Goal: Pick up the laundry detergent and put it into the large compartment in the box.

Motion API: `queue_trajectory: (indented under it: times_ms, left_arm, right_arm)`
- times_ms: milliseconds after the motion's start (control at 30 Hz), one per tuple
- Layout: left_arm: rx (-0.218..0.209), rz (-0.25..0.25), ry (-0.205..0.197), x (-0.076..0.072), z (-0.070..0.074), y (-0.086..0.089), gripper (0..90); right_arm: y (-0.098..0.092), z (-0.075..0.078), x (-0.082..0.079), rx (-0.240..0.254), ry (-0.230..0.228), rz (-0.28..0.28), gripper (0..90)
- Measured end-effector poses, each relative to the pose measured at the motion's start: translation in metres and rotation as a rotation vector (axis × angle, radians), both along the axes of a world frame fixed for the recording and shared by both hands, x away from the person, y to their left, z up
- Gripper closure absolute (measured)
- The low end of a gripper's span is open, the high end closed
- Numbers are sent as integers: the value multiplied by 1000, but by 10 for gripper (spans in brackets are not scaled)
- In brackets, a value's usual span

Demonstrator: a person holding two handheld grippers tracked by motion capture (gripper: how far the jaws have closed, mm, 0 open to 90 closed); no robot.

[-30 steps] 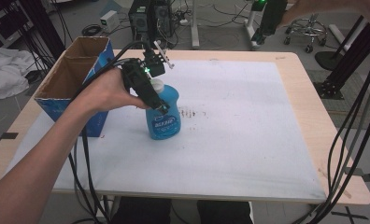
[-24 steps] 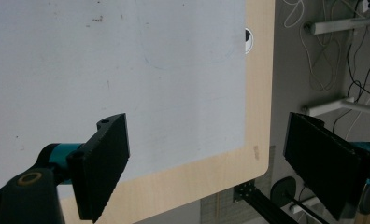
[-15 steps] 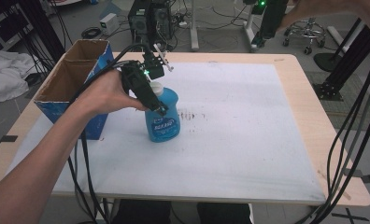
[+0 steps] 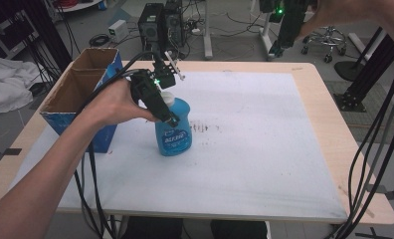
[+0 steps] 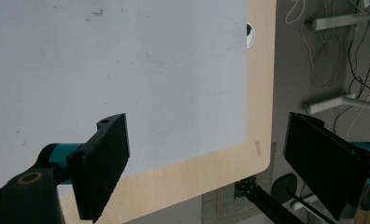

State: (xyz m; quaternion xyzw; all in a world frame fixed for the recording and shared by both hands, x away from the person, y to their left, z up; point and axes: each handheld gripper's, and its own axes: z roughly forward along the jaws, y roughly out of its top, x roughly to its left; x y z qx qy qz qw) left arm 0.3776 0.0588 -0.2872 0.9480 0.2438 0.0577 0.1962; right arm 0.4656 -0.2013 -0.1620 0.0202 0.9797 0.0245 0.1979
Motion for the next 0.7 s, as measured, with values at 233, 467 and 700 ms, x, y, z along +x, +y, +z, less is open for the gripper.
queue_trajectory:
  times_ms: [233, 467, 700]
  left_arm:
    - [3, -17, -1, 0, 13, 1, 384]
    - [29, -42, -9, 1, 40, 0, 385]
    - [45, -39, -26, 2, 73, 4, 385]
  right_arm:
    - [0, 0, 0, 4, 0, 1, 138]
    - [0, 2, -1, 10, -2, 5, 138]
    - [-2, 4, -3, 19, -6, 8, 138]
